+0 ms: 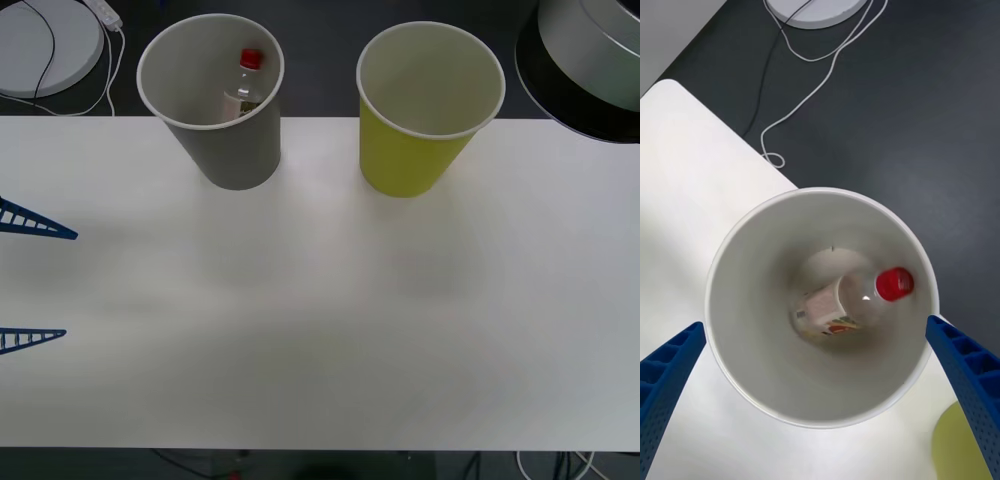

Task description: Put the can into the green bin and the plastic bottle into the gray bin

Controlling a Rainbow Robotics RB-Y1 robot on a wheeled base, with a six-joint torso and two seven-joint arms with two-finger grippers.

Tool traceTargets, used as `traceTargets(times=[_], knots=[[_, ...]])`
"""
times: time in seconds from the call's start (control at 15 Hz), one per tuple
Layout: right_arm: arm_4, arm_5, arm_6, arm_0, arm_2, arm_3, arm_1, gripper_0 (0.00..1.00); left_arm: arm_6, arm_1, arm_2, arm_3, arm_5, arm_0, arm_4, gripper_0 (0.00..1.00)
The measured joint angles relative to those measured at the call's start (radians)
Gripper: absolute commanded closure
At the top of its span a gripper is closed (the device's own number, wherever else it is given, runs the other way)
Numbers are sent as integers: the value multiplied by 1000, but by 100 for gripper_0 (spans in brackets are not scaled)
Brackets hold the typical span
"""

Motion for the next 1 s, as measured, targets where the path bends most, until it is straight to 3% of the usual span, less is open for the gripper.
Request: traceTargets(times=[0.27,1.0], knots=[[-11,-4,70,59,-60,-74,-101,0,0,0,0,0,0,0,0,0],[-96,-9,123,214,-99,-460,-483,0,0,0,0,0,0,0,0,0]])
